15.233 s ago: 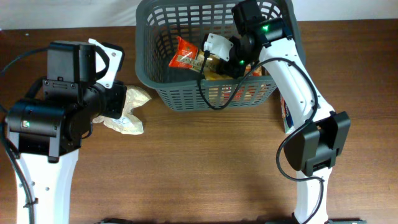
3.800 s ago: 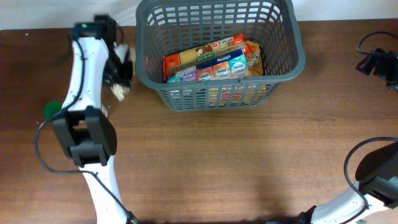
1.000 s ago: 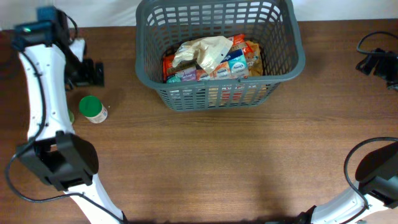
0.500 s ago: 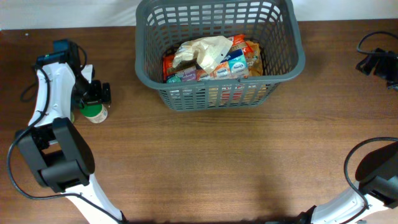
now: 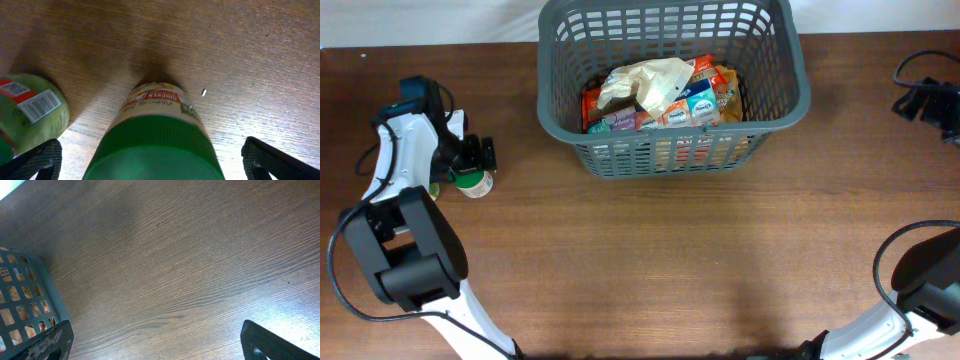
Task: Pack container
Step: 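Move the left gripper to the nearer green-lidded jar and grasp it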
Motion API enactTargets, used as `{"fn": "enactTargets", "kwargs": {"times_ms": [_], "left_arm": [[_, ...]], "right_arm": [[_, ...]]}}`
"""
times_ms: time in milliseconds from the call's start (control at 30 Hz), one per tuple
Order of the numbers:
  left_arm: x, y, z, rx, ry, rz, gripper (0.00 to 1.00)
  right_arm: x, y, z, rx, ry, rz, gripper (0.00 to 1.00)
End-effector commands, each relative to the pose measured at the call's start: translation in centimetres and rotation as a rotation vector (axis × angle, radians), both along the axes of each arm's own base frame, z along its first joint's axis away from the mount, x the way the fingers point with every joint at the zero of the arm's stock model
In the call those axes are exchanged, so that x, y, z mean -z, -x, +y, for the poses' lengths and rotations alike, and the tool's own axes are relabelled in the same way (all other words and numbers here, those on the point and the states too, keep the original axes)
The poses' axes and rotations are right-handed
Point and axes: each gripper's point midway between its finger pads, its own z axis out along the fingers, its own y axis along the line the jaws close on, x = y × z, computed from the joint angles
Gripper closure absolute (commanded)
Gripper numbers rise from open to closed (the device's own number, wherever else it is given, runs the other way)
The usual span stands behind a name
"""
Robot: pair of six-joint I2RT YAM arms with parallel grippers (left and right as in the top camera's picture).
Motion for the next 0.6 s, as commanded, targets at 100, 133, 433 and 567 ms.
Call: {"fn": "enactTargets", "kwargs": {"times_ms": [100,133,433,567], "left_arm": [[4.1,0.6,-0.3,-0.011,0.047,0.076,0.00],[4.5,0.7,-0.3,-0.011,0.049,0.085,0.00],[5.2,0.9,-0.3,-0.011,0.054,0.103,0.00],[5.2,1.0,-0.4,-0.011,0.055,0.107,0.04]], "right_arm": [[-0.6,0.0,0.3,0.001,-0.003,-0.015,0.01],[-0.6,0.0,0.3,0.001,-0.003,-0.015,0.01],[-0.6,0.0,0.3,0.001,-0.003,-0.015,0.01],[-0.6,0.0,0.3,0.001,-0.003,-0.015,0.01]]}}
